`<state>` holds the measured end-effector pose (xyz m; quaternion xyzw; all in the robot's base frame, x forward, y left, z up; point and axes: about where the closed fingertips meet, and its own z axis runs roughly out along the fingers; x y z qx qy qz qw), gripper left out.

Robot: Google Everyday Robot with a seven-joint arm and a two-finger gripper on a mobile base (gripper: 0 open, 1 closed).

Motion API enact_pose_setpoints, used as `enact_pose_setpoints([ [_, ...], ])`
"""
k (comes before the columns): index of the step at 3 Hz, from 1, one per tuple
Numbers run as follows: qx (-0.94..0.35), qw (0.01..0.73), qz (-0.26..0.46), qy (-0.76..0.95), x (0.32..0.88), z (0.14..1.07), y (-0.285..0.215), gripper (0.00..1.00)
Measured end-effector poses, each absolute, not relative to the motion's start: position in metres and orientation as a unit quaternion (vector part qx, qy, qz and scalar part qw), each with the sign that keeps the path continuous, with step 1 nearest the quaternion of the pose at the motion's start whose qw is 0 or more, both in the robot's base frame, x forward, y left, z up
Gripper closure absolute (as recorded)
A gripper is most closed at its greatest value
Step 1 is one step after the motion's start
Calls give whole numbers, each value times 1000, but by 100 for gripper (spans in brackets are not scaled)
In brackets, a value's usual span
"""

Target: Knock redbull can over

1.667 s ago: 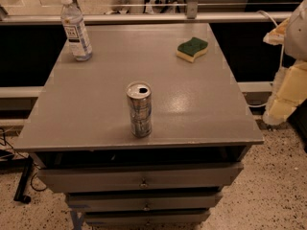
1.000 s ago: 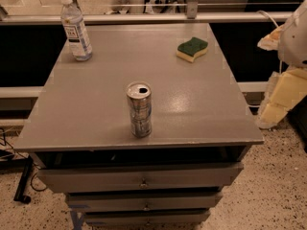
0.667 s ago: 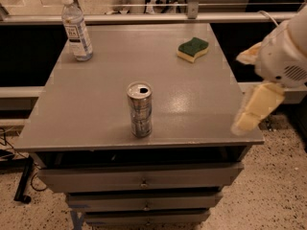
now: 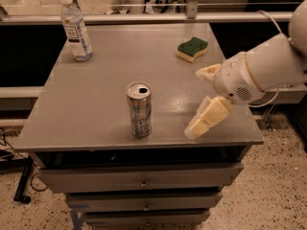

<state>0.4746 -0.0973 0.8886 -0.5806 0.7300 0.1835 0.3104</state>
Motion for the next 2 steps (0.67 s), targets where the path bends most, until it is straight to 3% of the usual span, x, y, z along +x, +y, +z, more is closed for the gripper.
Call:
enact_pose_setpoints([
  [2,-546,389,310,674,482,861,-12,0],
])
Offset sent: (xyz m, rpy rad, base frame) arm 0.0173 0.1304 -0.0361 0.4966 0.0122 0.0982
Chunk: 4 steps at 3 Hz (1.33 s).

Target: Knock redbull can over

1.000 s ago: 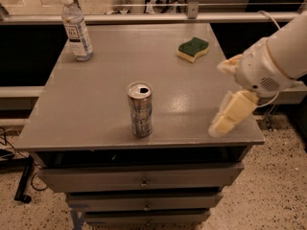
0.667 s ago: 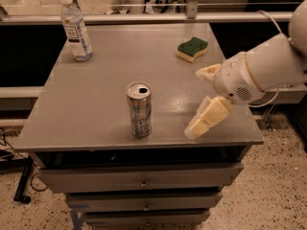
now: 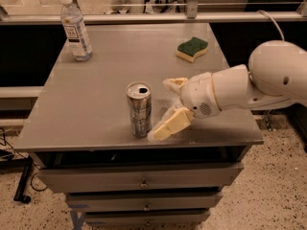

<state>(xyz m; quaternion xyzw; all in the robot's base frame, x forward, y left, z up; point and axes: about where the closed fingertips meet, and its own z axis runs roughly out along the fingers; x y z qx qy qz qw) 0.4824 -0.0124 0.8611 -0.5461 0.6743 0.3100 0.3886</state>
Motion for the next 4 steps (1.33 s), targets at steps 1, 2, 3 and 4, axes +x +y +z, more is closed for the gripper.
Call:
enact_pose_setpoints([
  [1,-539,421,347,642,496,869,29,0],
  [2,-544,443,365,612,521,884,64,0],
  [3,-556,452,363,595,556,902,93,0],
  [4,-566,450,346,598,590,913,101,0],
])
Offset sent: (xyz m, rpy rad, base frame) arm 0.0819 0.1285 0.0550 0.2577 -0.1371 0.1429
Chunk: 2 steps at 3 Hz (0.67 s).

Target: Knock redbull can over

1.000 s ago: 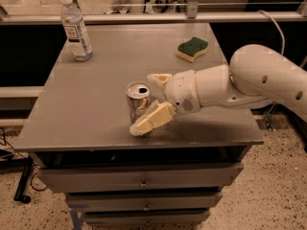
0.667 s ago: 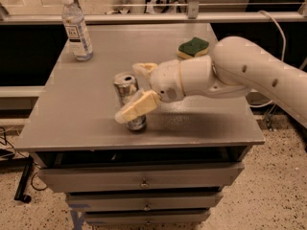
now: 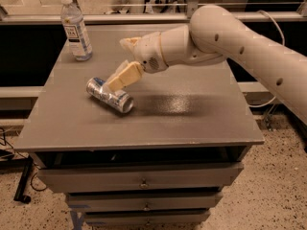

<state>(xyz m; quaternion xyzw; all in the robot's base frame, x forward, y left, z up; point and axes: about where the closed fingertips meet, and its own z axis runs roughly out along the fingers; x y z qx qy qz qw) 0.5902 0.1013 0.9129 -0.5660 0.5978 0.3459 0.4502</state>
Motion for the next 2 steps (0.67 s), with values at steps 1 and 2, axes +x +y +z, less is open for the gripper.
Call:
enact_pose_setpoints([
  [1,-575,443,324,607,604,916,83,0],
  [2,-584,437,290,619,600,927,32,0],
])
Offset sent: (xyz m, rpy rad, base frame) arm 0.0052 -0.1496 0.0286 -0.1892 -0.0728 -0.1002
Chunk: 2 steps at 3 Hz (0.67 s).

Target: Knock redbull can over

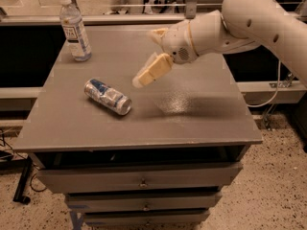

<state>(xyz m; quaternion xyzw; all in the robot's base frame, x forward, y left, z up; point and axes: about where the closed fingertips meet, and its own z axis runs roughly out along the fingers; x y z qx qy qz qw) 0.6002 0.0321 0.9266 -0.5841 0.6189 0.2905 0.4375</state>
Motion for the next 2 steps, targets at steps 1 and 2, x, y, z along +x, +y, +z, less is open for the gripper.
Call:
enact_pose_setpoints([
  [1,-585,438,242,638,584,952,-46,0],
  [2,-543,434,171,698,556,977,-153,0],
])
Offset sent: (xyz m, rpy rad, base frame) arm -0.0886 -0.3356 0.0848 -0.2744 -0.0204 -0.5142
